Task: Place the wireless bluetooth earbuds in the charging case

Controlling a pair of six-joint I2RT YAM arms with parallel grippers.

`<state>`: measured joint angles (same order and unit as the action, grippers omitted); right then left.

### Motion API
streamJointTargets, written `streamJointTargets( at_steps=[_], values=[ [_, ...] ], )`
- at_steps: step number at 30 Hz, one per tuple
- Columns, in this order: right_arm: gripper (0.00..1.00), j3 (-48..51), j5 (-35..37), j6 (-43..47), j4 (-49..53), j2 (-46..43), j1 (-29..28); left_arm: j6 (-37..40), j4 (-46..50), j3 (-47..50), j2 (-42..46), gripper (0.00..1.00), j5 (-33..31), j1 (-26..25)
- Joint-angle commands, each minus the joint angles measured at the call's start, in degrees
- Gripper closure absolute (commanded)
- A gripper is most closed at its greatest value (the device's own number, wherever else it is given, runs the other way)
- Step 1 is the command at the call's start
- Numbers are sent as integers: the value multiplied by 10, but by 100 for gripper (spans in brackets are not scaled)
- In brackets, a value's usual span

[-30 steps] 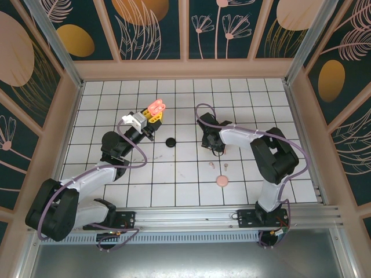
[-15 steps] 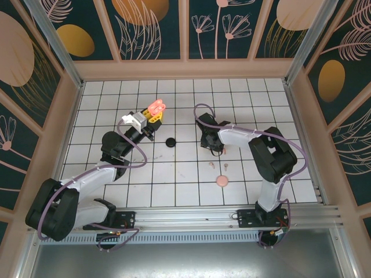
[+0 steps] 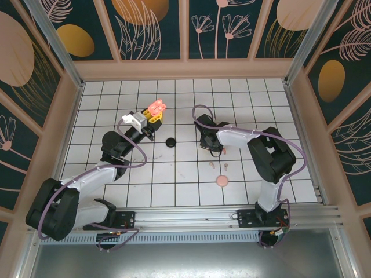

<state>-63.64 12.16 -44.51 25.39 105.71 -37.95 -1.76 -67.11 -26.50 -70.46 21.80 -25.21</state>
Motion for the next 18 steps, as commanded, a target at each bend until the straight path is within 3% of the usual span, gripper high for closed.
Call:
streamJointTargets(
  at_steps=[1,12,18],
  values=[
    [76,3,-15,-13,-13,11,-12,-8,-26,-3,-2,100,-3,-5],
    [80,15,-3,-12,-31,-65,-15,-2,-19,0,5,100,5,-7],
    [80,7,-2,0,-28,-63,-14,-8,-19,0,2,100,6,-8]
  ],
)
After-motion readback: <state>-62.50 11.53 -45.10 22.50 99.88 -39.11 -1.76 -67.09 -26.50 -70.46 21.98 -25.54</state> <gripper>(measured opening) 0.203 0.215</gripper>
